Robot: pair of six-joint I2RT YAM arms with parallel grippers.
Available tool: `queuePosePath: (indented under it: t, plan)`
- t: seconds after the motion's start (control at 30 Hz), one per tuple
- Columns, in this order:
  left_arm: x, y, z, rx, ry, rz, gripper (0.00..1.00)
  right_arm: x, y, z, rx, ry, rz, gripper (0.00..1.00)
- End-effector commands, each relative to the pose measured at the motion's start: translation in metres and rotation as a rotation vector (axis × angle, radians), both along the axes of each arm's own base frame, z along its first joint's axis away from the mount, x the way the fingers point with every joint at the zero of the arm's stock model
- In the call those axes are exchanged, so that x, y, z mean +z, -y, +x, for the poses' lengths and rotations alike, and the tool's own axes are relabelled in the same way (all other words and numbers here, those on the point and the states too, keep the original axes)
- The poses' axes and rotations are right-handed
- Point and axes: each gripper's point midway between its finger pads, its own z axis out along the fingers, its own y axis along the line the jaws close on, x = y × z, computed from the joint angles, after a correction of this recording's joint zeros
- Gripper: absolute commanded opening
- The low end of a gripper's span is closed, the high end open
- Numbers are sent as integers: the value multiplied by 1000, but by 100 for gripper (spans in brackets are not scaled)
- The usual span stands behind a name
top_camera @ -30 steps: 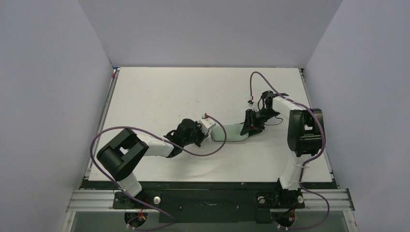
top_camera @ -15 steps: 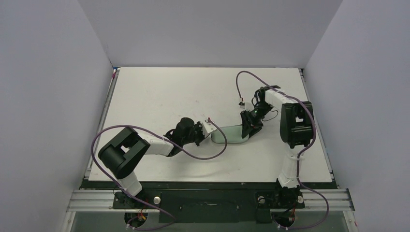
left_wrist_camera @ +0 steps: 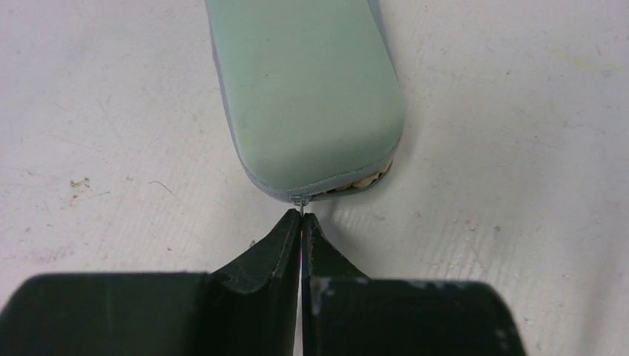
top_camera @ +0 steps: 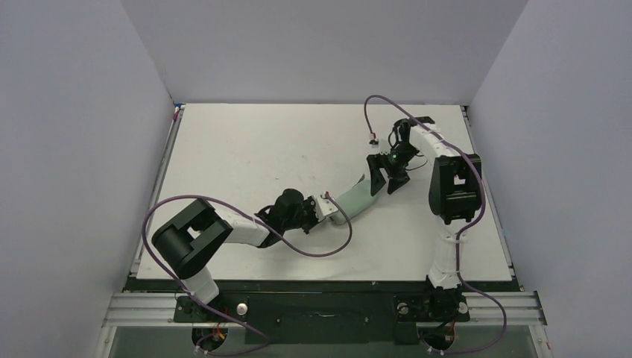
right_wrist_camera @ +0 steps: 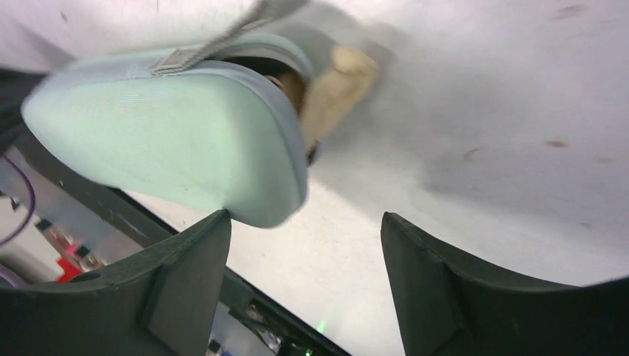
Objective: Open the umbrella
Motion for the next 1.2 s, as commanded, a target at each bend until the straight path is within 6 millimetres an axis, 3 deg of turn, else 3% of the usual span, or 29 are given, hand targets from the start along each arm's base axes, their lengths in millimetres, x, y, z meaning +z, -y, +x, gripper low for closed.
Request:
queuePosePath:
  t: [0.0,0.03,0.2,0.3,0.53,0.63,0.83,1.17]
  plan:
    - [10,5,-4,69,-62,-59,0,20,12,36,-145,119,5,70]
    - [8,5,-4,80,-70,-59,0,27,12,35,-177,126,15,71]
    - [8,16,-7,116,-102,-81,0,21,21,0,-294,29,79,73]
    - [7,27,-10,125,-112,-95,0,21,8,-26,-355,-36,172,73]
    - [7,48,-20,112,-128,-114,0,14,-24,-16,-470,27,264,73]
    - [8,51,-19,111,-126,-117,0,14,-38,-3,-467,62,292,73]
    - [6,54,-22,102,-125,-110,0,20,-63,1,-414,78,328,71]
    - [5,56,-21,105,-124,-109,0,8,-72,-2,-390,59,298,68]
